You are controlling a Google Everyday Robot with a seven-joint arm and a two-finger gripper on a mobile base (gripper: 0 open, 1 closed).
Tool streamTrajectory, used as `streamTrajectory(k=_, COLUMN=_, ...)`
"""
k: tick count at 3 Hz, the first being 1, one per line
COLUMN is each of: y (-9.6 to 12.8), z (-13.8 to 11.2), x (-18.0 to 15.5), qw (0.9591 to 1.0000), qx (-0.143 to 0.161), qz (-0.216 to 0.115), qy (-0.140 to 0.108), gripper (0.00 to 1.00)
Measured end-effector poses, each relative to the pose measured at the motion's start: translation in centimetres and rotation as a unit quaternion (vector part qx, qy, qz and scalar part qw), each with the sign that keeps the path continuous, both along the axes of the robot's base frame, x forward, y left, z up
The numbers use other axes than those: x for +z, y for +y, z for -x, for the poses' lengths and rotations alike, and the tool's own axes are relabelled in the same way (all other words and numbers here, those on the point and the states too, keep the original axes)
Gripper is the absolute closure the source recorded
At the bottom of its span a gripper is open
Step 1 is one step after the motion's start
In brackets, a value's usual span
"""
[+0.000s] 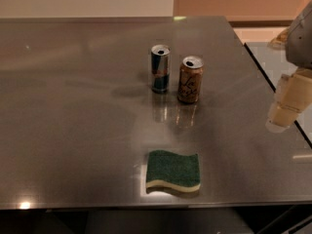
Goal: Move sponge near redbull can
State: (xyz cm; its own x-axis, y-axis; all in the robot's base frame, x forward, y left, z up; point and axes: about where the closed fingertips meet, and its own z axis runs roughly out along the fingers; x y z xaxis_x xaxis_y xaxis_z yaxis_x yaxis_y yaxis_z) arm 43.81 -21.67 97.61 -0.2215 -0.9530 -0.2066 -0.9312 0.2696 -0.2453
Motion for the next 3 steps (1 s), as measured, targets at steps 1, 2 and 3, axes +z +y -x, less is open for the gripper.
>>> streamTrajectory(k=1, y=0.0, z=0.0, x=0.0, qw=1.0, qx=0.0, qz=0.0, qy=0.0, gripper=0.0)
streamTrajectory(k=2, y=1.1, z=-0.1, x=0.1, qw=0.9996, qx=0.03, qz=0.002, qy=0.002, gripper=0.0)
streamTrajectory(k=3, y=3.7, z=-0.3, x=-0.4, qw=0.9963, qx=0.085, qz=0.005, qy=0.013, gripper=0.0)
